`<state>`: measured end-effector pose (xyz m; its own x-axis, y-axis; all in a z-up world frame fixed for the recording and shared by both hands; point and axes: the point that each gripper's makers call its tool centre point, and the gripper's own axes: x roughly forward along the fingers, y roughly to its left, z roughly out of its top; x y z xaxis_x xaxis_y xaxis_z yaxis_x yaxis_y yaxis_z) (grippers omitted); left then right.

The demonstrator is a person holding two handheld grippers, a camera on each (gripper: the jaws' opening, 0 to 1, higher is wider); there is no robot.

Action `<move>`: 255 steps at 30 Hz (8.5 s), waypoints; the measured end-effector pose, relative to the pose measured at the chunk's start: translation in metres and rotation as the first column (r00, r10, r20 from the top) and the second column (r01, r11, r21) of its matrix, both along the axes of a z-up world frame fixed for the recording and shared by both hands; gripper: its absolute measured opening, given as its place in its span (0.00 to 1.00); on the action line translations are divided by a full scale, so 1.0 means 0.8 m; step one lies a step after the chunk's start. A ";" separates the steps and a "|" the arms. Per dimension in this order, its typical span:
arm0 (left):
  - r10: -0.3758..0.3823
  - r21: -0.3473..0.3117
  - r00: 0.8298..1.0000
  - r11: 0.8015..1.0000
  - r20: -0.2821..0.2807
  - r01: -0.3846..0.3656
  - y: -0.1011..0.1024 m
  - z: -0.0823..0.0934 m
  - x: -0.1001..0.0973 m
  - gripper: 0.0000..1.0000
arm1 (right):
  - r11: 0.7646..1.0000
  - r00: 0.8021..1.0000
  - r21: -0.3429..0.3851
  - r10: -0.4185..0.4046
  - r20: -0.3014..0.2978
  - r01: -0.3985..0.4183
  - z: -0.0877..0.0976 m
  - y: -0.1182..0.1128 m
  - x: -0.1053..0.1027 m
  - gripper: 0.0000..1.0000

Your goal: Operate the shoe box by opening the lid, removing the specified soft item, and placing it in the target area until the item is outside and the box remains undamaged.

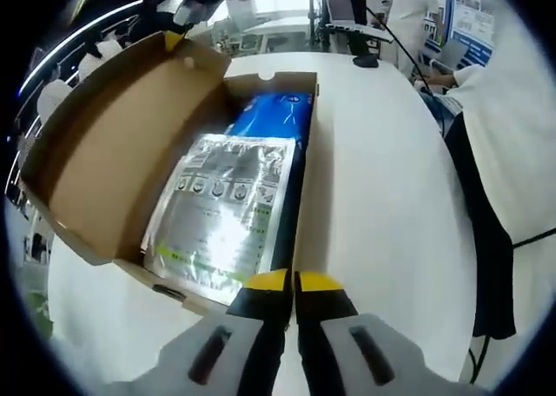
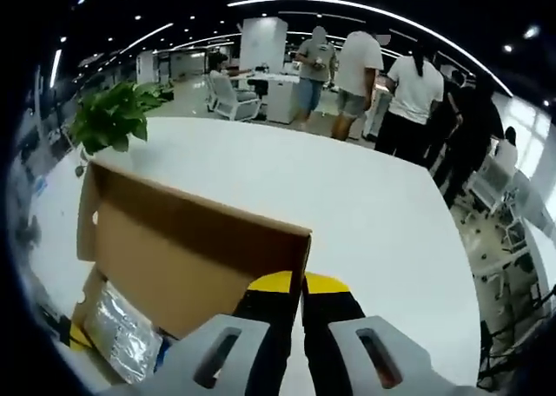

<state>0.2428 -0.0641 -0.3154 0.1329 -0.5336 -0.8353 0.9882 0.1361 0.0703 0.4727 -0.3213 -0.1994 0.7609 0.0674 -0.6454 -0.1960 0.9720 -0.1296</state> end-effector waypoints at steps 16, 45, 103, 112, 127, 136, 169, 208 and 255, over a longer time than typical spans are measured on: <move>0.005 -0.005 1.000 1.000 0.004 -0.005 -0.001 -0.001 0.003 0.01 | 1.000 0.998 -0.018 0.023 -0.058 -0.024 -0.024 0.001 0.019 0.00; 0.000 -0.015 1.000 1.000 0.022 0.000 0.001 0.002 0.006 0.01 | 1.000 0.988 0.024 -0.010 -0.157 0.014 -0.077 -0.004 0.036 0.00; -0.043 -0.020 0.999 0.999 0.031 0.043 0.002 0.001 0.002 0.01 | 0.846 0.987 0.524 0.154 -0.054 -0.103 0.009 0.025 -0.112 0.30; -0.055 -0.009 0.999 0.998 0.002 0.055 0.003 0.000 0.003 0.01 | 0.767 0.959 0.615 0.277 -0.065 -0.180 0.018 0.054 -0.143 0.31; -0.085 0.059 0.996 0.995 -0.009 0.085 0.003 -0.006 0.003 0.01 | 0.637 0.915 0.761 0.371 -0.161 -0.125 0.001 0.089 -0.193 0.31; -0.084 0.069 0.996 0.994 -0.018 0.085 0.003 -0.007 0.004 0.01 | 0.543 0.930 0.840 0.315 -0.190 -0.012 -0.030 0.112 -0.212 0.33; -0.083 0.065 0.996 0.995 0.018 0.082 0.004 -0.009 0.004 0.00 | 0.586 0.932 0.809 0.319 -0.172 -0.051 -0.082 0.116 -0.215 0.23; -0.079 0.055 0.997 0.995 0.014 0.078 0.000 -0.008 0.005 0.01 | 0.600 0.784 0.776 0.570 -0.244 -0.194 -0.123 0.175 -0.198 0.21; -0.082 0.039 0.997 0.996 -0.005 0.082 -0.001 -0.007 0.004 0.01 | 0.476 0.803 0.877 0.498 -0.328 0.063 -0.095 0.252 -0.202 0.13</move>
